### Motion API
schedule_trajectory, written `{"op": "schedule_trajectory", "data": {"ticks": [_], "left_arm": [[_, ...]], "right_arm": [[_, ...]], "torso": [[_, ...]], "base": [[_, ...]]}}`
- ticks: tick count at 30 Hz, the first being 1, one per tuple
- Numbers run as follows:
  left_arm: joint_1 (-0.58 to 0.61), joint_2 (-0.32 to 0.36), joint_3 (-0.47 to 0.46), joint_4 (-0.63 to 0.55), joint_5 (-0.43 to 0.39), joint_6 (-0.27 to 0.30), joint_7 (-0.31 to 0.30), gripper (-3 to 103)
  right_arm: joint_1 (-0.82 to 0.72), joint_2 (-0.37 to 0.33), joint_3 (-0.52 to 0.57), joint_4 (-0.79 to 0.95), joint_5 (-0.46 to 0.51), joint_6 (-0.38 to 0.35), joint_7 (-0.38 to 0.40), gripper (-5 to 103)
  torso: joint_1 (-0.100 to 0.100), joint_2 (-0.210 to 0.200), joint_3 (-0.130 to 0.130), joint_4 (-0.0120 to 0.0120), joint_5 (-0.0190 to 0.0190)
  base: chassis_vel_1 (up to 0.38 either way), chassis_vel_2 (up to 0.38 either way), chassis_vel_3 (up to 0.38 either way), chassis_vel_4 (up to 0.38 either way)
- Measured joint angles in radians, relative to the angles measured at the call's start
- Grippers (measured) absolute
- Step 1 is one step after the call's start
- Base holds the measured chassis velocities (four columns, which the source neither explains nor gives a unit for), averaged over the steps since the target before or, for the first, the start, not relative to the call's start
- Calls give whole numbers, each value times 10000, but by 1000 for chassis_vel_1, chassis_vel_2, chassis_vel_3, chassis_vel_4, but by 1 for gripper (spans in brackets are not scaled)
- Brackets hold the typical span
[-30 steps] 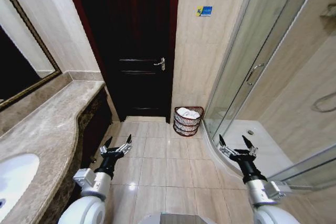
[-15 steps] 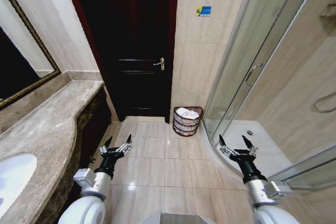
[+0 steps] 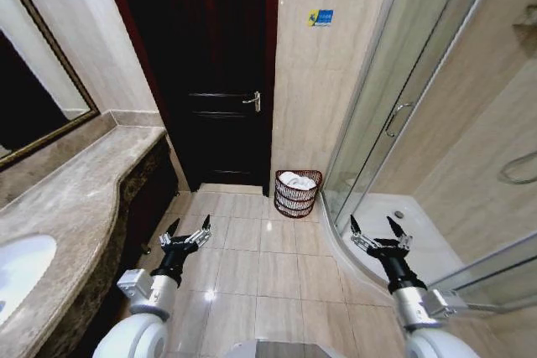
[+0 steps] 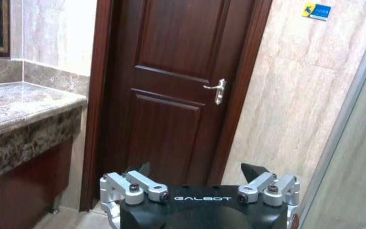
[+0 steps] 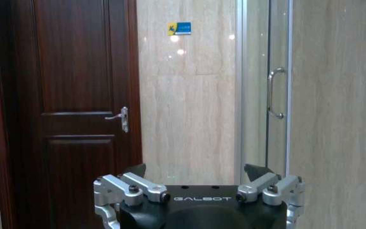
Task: Discard the used towel into the hamper.
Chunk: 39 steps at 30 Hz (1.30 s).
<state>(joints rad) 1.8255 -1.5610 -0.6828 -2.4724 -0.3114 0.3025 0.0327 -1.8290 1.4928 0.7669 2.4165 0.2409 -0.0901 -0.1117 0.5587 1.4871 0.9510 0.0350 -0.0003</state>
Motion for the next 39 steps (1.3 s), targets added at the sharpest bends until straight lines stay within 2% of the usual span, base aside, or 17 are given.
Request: {"op": "schedule_trajectory", "data": {"ticks": [39], "left_arm": [[0, -1, 0, 0, 0, 0, 0, 97]], "right_arm": [[0, 0, 1, 0, 0, 0, 0, 100]], "torso": [[0, 0, 0, 2, 3]], "base": [[0, 0, 0, 0]]}}
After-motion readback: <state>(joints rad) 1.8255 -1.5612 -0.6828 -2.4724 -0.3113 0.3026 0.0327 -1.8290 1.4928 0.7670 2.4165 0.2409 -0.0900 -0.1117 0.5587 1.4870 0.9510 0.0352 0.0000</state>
